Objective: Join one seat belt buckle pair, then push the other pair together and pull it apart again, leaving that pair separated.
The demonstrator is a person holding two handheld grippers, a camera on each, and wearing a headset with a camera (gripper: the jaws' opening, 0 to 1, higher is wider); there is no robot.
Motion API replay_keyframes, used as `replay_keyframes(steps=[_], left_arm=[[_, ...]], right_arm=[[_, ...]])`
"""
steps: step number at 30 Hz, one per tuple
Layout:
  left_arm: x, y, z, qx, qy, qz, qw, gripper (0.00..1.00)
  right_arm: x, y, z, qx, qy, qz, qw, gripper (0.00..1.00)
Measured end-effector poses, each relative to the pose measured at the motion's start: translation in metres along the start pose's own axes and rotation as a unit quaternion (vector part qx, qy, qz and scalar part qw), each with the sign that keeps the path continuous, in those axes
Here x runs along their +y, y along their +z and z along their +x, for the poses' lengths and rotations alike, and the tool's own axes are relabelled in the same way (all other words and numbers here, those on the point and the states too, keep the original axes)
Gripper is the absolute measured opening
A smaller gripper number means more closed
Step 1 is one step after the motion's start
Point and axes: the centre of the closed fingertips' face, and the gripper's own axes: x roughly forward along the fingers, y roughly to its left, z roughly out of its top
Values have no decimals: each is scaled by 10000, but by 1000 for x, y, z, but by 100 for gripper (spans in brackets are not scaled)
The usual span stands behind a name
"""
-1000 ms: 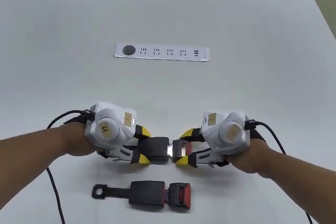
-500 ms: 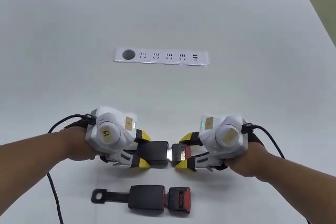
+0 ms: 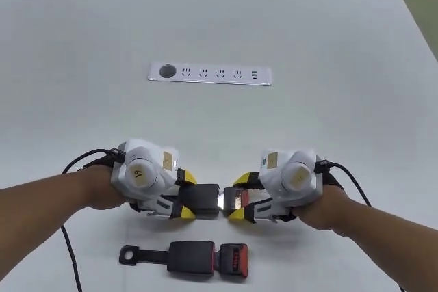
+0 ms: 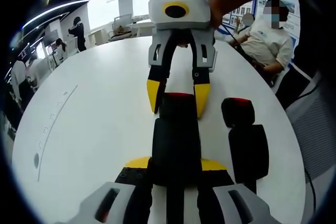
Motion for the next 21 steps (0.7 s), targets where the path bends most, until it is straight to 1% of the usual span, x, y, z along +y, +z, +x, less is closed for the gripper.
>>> replay_keyframes(steps=[9, 21], left_arm=[[0, 0, -1, -8, 20, 1, 10000, 33], [0, 1, -1, -19, 38, -8, 10000, 33]], right_arm=[[2, 2, -2, -9, 1, -4, 10000, 32], [1, 3, 0, -41, 21, -4, 10000, 32]])
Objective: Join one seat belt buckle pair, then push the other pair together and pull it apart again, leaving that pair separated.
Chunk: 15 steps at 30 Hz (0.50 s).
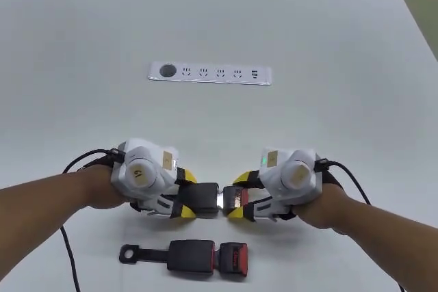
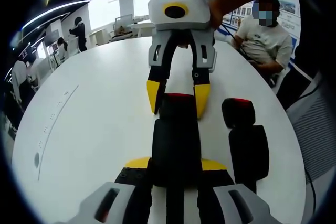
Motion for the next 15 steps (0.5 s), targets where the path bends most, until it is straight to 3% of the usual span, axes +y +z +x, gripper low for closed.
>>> replay_keyframes(steps=[15], left_arm=[[-1, 1, 0, -2, -38, 43, 10000, 34]], right_arm=[[0, 0, 0, -135, -16, 9, 9999, 32]])
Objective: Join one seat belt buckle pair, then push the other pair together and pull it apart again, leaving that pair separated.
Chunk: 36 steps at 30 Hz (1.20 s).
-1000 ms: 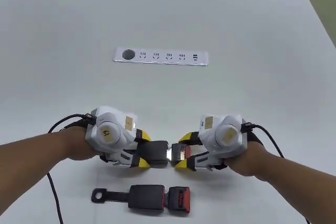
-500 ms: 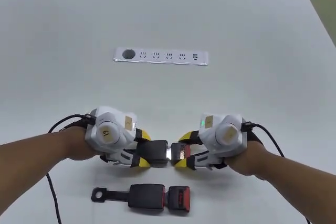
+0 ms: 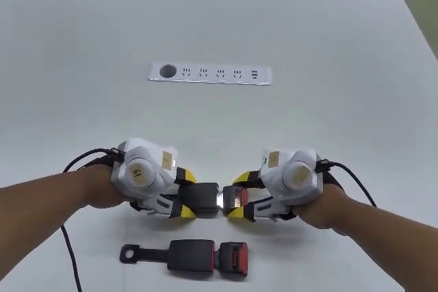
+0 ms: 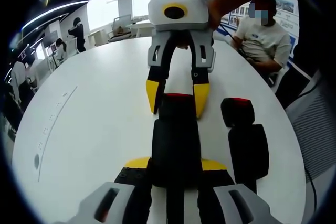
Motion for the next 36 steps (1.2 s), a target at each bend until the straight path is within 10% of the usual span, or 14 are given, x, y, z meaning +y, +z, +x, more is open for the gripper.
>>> replay_keyframes(steps=[36], left_arm=[[-1, 0, 1, 51, -43, -22, 10000, 34]], right_arm=[[1, -20, -22, -329, -129, 151, 9993, 33]])
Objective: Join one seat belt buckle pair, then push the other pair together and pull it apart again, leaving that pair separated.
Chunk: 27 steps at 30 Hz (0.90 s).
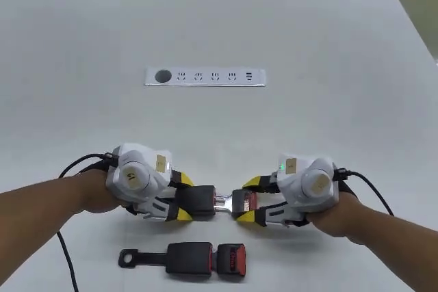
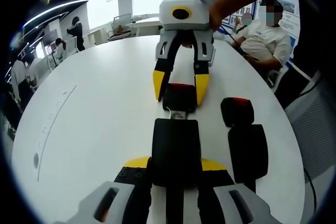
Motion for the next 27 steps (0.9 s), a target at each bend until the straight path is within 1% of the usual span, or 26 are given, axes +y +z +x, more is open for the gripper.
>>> replay_keyframes(steps=[9, 15, 21, 27], left_arm=[[0, -1, 0, -6, -18, 1, 10000, 34], [-1, 0, 0, 24, -25, 8, 10000, 34], [-1, -1, 0, 51, -37, 19, 10000, 34], [-1, -1, -1, 125, -79, 82, 9999, 34]], right_arm=[[-4, -15, -16, -3, -52, 53, 10000, 33], [-2, -21, -25, 15, -71, 73, 9999, 33], [-6, -29, -32, 36, -93, 78, 9999, 33], [-6, -37, -42, 40, -147, 111, 9998, 33]])
